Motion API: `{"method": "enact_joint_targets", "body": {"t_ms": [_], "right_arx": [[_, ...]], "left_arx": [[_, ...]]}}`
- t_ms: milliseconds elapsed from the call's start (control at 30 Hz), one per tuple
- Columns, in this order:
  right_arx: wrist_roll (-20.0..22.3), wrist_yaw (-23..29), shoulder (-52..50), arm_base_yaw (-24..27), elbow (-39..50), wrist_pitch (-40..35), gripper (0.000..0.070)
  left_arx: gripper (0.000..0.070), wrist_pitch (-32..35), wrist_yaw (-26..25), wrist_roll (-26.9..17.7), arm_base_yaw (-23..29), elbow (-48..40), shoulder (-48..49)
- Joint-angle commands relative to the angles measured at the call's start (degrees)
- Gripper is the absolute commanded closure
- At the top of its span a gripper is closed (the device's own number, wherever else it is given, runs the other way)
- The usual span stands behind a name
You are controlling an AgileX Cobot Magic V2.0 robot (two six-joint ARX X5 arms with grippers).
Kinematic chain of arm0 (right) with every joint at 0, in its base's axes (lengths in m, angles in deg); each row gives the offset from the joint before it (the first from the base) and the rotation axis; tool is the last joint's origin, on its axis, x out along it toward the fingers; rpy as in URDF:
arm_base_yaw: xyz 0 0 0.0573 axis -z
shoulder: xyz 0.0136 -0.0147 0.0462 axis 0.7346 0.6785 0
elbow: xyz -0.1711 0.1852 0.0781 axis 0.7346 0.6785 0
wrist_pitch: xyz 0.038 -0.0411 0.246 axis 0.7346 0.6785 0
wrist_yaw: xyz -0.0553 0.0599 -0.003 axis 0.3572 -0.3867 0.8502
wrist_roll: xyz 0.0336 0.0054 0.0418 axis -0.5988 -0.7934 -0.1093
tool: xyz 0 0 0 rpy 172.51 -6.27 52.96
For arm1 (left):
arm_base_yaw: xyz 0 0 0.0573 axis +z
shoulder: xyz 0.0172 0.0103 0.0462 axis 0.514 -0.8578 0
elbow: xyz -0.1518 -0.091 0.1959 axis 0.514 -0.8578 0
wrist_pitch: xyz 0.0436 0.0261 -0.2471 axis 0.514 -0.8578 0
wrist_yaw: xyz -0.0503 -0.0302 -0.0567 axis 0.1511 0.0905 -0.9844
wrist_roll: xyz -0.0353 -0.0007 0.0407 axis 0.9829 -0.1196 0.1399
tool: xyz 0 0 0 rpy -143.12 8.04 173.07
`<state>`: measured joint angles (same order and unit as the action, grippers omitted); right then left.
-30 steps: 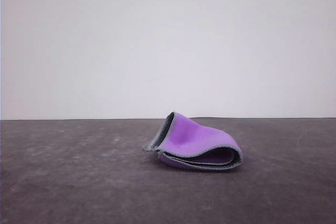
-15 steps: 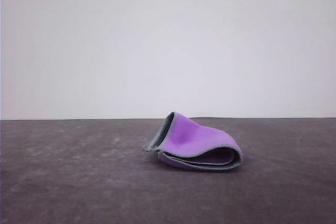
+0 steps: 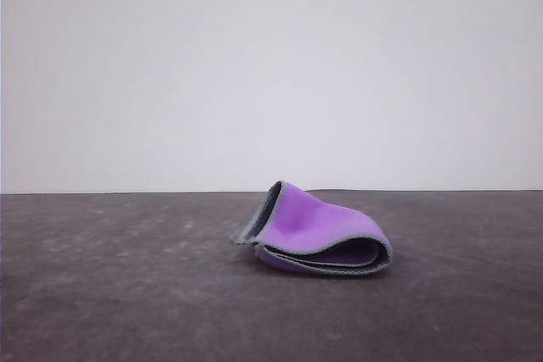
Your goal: Fold clothes
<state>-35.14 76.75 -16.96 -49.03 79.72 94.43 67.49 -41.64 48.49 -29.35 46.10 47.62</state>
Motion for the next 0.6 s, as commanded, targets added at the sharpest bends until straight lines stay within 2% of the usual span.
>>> {"method": "enact_joint_targets", "body": {"t_ms": [0, 567], "right_arx": [[-0.8, 0.2, 0.0, 0.1, 0.2, -0.7, 0.0693], [-0.8, 0.2, 0.0, 0.1, 0.2, -0.7, 0.0693]], "left_arx": [[0.0694, -0.5, 0.2, 0.0, 0.0, -1.1, 0.1], [0.0694, -0.5, 0.2, 0.0, 0.0, -1.1, 0.1]]}}
